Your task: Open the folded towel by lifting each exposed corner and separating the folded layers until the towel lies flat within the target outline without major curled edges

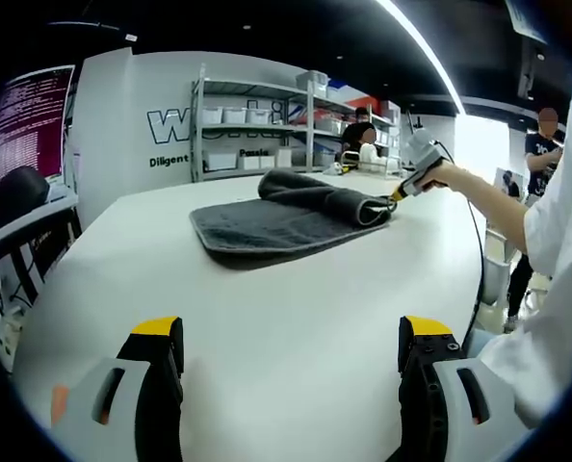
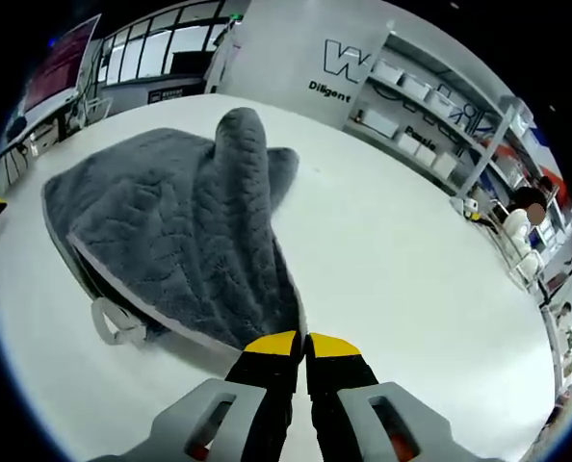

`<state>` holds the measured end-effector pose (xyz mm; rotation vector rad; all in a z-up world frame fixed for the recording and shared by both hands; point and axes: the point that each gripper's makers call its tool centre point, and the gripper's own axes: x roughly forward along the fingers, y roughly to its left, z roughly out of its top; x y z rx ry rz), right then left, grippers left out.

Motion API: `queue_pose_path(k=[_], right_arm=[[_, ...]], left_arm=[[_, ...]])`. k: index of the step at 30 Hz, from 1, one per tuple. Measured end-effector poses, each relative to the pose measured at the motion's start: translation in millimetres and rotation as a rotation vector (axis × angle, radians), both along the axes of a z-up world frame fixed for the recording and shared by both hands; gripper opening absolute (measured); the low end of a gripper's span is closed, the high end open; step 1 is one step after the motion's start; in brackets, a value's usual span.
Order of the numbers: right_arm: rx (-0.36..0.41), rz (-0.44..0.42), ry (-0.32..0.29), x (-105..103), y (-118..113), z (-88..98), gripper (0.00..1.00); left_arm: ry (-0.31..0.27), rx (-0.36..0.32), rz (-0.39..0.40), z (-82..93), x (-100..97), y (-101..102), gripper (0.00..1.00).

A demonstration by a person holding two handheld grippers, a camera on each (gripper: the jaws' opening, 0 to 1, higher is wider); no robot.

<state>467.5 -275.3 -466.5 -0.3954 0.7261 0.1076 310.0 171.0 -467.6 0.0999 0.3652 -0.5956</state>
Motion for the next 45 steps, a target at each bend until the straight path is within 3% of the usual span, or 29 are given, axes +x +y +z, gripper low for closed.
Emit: queue_pose_path(k=[21,45], right_arm=[[-0.007,0.003,-0.02,-0.1,-0.9,1.1,0.0],[-0.038,-0.019,-0.136,4.7,-5.2,32.5,0.0]], left_arm=[[0.004,0.003,-0.008,-1.5,-2.1,-4.1,0.91],[0.007,0.003,-0.012,-2.8,-1.4,-4.6,0.91]])
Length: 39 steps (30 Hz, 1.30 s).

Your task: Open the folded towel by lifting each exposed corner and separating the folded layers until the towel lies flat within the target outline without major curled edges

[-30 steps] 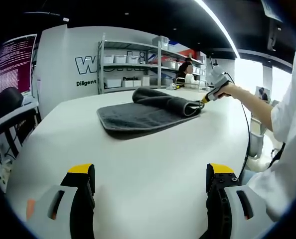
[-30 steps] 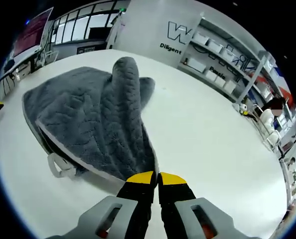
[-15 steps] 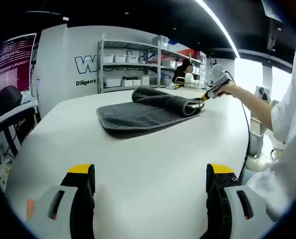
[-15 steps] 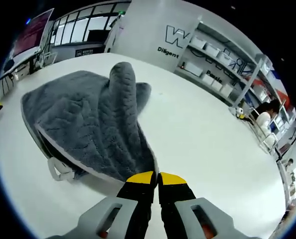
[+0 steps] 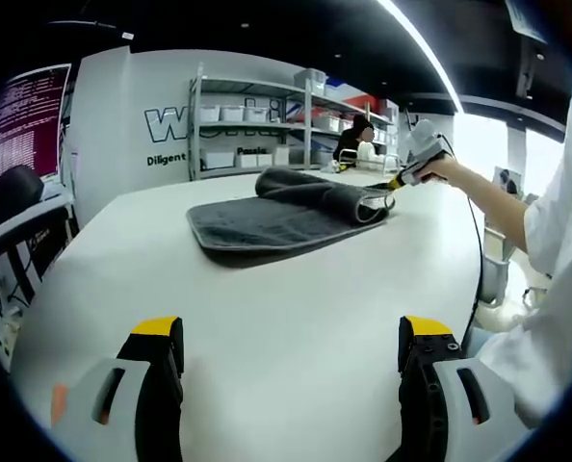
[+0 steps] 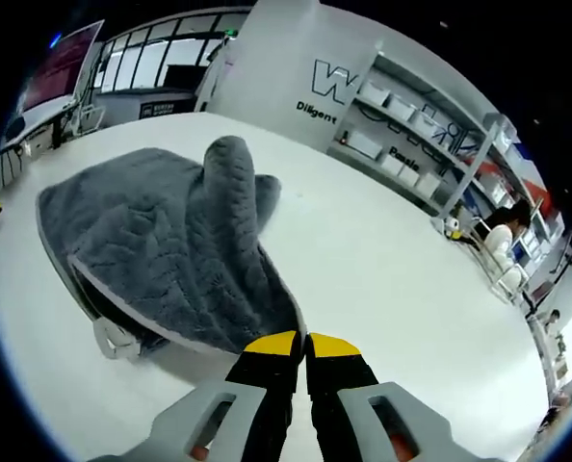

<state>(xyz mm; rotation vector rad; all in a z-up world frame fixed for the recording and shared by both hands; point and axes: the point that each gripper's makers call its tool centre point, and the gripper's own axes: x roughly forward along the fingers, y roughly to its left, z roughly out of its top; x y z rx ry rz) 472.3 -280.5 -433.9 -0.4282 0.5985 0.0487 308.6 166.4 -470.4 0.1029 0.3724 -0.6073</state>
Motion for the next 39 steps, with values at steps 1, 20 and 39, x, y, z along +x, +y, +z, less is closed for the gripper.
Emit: queue_pose_path(k=[1,20,39], right_arm=[[-0.002,-0.001,-0.011,1.3,-1.1,2.7,0.0],[-0.07,-0.007,-0.235,11.3,0.0,58.7,0.0],[-0.165,0.005,-0.449,7.9,3.3,109.4,0.0]], left_arm=[[0.0,0.0,-0.001,-0.1,0.1,-0.2,0.91],[0.002,0.005,-0.009,-0.9,3.3,-0.2,0.91],[0.008,0.004,-0.009,-4.2,1.8,-0.7,0.91]])
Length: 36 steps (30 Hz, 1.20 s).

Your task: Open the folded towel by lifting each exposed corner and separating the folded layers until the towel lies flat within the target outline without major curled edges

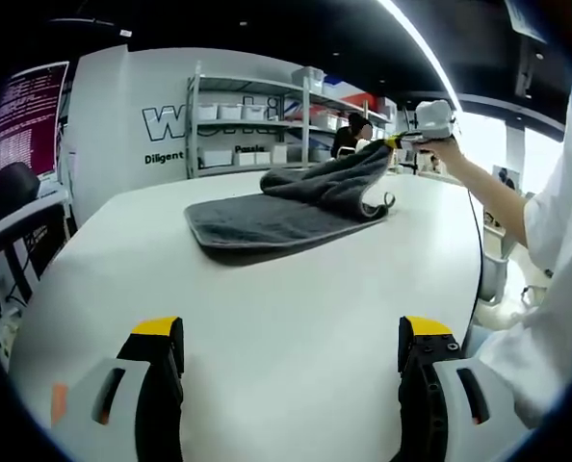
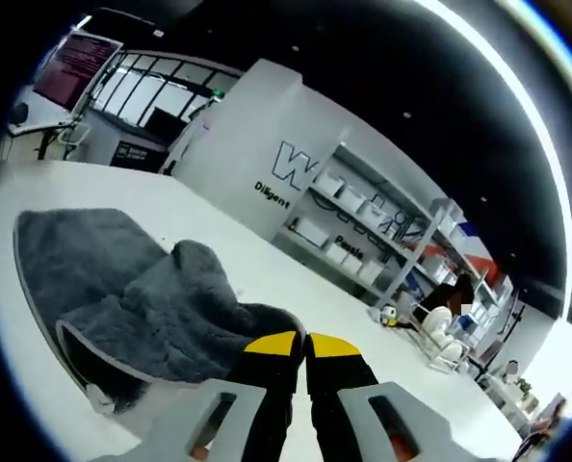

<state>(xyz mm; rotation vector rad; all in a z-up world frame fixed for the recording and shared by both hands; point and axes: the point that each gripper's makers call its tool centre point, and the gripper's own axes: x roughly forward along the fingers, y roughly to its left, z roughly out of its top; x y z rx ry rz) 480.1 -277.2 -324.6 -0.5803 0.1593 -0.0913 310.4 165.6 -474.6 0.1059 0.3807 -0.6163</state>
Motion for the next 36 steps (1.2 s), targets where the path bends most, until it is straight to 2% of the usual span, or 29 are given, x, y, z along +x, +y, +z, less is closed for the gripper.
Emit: queue_pose_path(k=[21,36], right_arm=[[0.019,-0.044,-0.004,-6.3,-26.2,6.1,0.0],[0.052,-0.087,0.025,-12.9,-48.5,-7.9,0.0]], left_arm=[[0.004,-0.003,0.0,-2.2,-1.3,-1.5,0.91],[0.012,0.001,0.003,-4.1,-1.0,-0.8,0.91]])
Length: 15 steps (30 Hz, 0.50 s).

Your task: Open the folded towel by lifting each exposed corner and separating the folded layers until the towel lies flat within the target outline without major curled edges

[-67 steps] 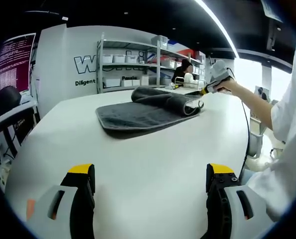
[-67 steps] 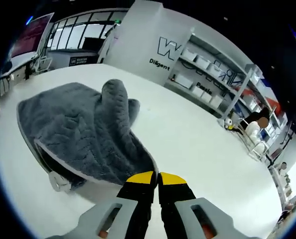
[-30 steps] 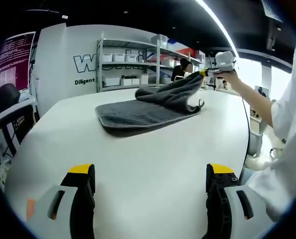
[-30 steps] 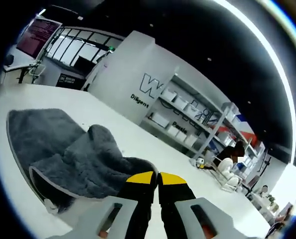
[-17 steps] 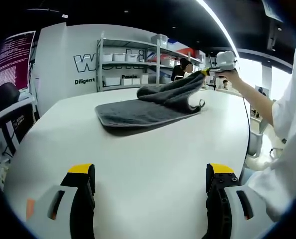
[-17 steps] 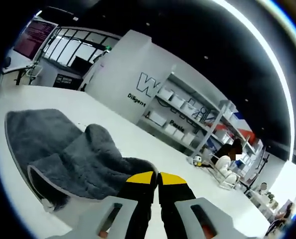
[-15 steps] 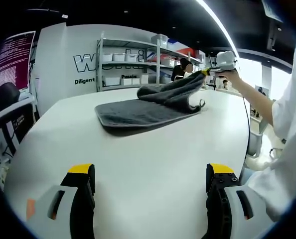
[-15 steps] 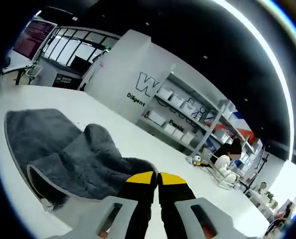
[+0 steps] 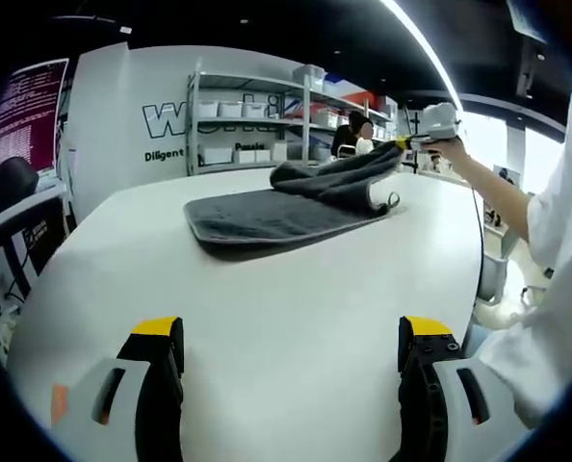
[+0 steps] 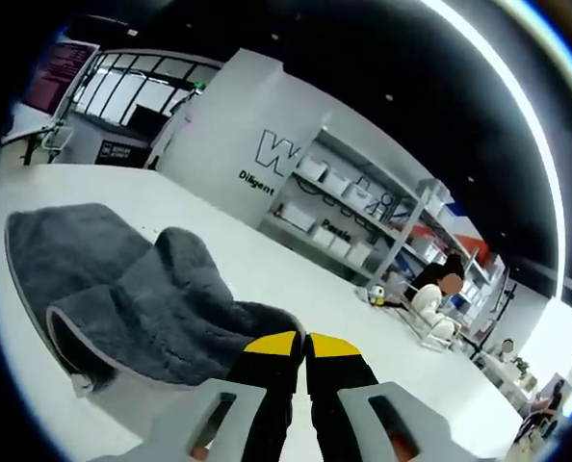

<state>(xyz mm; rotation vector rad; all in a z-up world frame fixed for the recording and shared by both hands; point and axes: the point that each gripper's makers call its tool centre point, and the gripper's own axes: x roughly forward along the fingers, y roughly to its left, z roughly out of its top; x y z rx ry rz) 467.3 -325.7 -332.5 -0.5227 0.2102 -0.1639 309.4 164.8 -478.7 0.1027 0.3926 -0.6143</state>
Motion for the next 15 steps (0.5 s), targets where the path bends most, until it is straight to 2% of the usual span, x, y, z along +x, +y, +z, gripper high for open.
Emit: queue_pose_path(k=[15], right_arm=[[0.018,-0.04,0.012,-9.3,-19.7,-5.1,0.0]], left_arm=[[0.006,0.008,-0.007,-1.5,1.4,-2.4,0.91]])
